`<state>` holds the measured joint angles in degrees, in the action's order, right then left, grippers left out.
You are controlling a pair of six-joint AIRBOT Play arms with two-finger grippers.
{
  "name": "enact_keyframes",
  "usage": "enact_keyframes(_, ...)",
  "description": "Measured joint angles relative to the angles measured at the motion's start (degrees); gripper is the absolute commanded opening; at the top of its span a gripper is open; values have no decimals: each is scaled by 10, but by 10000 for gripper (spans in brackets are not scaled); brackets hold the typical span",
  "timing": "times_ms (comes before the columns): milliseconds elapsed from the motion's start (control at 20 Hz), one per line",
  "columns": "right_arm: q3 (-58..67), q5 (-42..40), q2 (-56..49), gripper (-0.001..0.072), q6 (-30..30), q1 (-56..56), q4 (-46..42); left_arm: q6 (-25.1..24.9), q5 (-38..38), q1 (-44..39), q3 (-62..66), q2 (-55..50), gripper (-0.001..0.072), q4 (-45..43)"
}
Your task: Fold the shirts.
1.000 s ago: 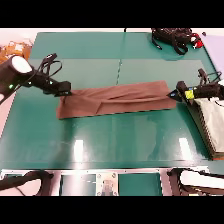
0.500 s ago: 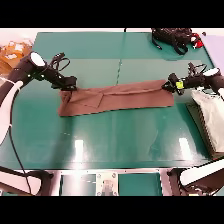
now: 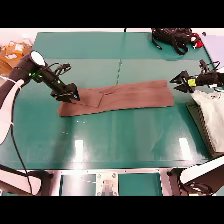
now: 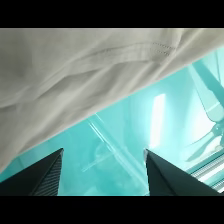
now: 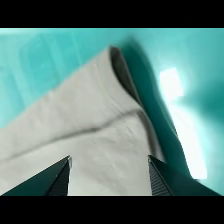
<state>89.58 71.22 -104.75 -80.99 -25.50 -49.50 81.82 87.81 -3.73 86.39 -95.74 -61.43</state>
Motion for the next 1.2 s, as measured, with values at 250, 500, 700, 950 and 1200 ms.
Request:
enact_keyframes(250, 9, 30, -51, 556, 28, -11, -2, 5, -23, 0, 0, 0, 559, 47)
enact_keyframes(500, 21, 42, -100, 298, 52, -2, 15, 6, -49, 0, 0, 0, 24, 73)
enact_keyframes(700, 26, 43, -121, 16, 66, 20, 28, 6, -87, -2, 0, 0, 24, 103)
enact_keyframes(950, 39, 65, -94, 15, 70, 37, 6, 6, -157, -44, 0, -4, 24, 116)
enact_keyframes(1200, 48, 123, 35, 15, 59, 48, 20, 6, -299, -156, 1, -39, 25, 130)
